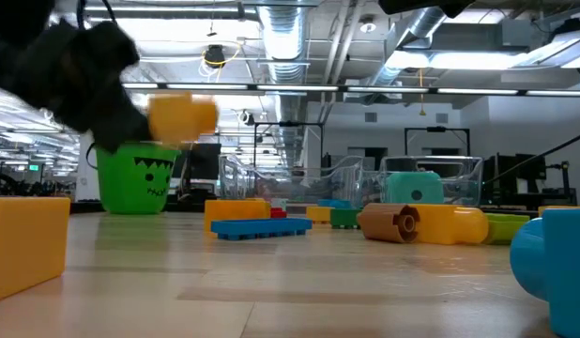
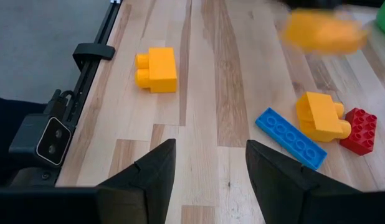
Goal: Pick & Place Toys
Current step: Put the yellow gamepiece into the left transparent bin
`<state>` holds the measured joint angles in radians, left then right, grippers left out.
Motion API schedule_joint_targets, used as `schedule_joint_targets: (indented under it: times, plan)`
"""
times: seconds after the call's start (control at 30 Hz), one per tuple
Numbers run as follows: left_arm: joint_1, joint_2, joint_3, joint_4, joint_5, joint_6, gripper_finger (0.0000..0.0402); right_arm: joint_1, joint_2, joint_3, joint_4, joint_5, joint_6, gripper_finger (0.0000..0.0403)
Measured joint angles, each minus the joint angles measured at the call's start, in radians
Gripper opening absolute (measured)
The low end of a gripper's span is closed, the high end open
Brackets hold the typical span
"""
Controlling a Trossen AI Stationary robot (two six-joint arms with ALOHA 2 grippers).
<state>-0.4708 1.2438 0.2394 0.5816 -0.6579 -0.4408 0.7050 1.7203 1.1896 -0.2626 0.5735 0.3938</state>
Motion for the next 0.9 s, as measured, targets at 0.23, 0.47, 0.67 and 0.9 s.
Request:
schedule_joint_targets:
  times: [0.23,0.47,0.67,0.9]
  plan:
    - [0.197,-0.177,0.011,0.039,-0.04,0.151,0.0001,-0.018,0.0,0.0,0.001,0.0,-0.003,0.0186]
    - [0.538,-0.127,0.118,0.024,0.197,0.197,0.0,-0.047,0.0,0.0,-0.013,0.0,-0.012,0.0186]
    - [0.694,0.029,0.266,0.025,0.294,0.244,0.0,-0.048,0.0,0.0,-0.033,0.0,-0.035,0.0186]
    - [0.768,0.247,0.402,0.019,0.334,0.252,0.0,-0.051,0.0,0.0,-0.029,0.0,-0.031,0.0186]
